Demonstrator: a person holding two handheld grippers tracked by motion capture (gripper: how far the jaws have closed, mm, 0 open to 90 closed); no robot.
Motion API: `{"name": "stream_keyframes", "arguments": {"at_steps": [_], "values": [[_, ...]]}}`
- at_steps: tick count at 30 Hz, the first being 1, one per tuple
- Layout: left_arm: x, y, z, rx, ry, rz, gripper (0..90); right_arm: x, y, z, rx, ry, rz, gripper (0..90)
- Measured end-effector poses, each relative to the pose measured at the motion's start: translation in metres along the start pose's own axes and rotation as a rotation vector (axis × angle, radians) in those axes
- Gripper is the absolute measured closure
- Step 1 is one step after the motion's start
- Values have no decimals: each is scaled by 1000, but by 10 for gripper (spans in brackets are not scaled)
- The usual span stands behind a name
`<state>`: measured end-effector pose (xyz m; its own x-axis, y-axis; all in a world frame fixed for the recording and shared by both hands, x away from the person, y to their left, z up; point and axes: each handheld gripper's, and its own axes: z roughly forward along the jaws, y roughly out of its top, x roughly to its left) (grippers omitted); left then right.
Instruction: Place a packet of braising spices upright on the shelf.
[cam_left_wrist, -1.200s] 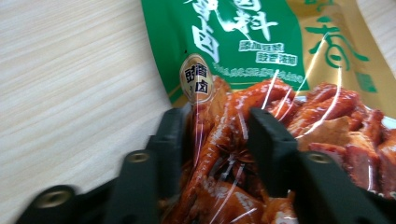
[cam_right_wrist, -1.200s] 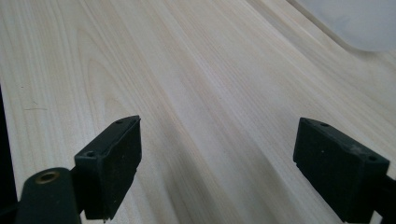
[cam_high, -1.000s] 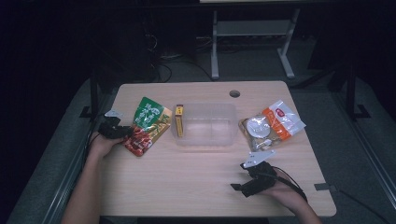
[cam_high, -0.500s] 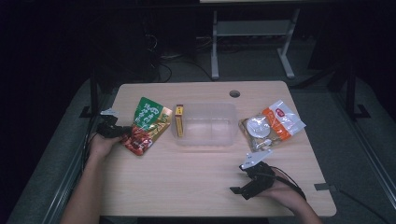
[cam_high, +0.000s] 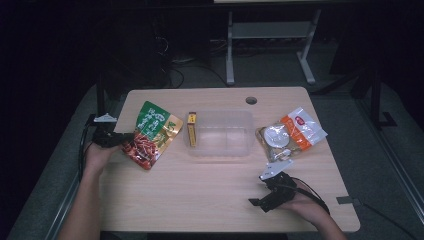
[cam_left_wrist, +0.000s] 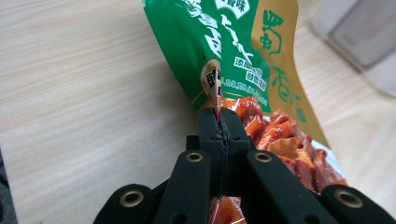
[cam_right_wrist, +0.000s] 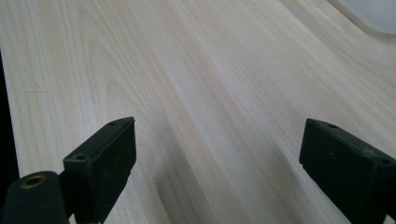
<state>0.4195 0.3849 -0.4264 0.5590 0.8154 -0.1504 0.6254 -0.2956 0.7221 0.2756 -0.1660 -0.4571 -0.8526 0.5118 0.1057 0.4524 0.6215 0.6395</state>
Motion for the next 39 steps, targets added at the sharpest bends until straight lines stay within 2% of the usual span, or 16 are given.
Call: {"name": "stream_keyframes", "arguments": {"at_steps": [5, 11, 12, 13, 18, 19, 20, 25, 26, 27, 28, 29, 34, 39], "values": [[-7, -1, -13, -1, -21, 17, 898, -1, -1, -2, -1, -6, 7, 106], [-14, -5, -28, -17, -22, 16, 899, -1, -1, -5, -18, 3, 21, 102], [-18, -8, -35, -17, -25, 21, 899, -2, 0, -5, -22, 3, 14, 102], [-18, -8, -35, -17, -25, 21, 900, -2, 0, -5, -22, 3, 14, 102], [-28, -26, -61, -40, -49, 26, 900, -1, 3, -8, -42, 33, 47, 102], [-28, -26, -61, -40, -49, 26, 900, -1, 3, -8, -42, 33, 47, 102], [-31, -32, -68, -47, -63, 38, 900, -1, 4, -8, -45, 39, 44, 102], [-43, -38, -79, -55, -94, 66, 899, -1, 7, -9, -63, 79, 72, 105], [-51, -40, -84, -58, -106, 79, 899, -2, 7, -9, -67, 81, 67, 105], [-51, -40, -84, -58, -106, 79, 899, -2, 8, -9, -67, 85, 64, 105], [-58, -42, -88, -58, -108, 101, 900, -1, 8, -9, -71, 89, 59, 105], [-58, -42, -88, -58, -108, 101, 899, -1, 8, -9, -71, 89, 59, 105], [-77, -46, -97, -63, -119, 144, 900, 0, 8, -10, -74, 86, 47, 104], [-87, -47, -100, -73, -138, 164, 900, 0, 8, -10, -74, 90, 53, 105]]}}
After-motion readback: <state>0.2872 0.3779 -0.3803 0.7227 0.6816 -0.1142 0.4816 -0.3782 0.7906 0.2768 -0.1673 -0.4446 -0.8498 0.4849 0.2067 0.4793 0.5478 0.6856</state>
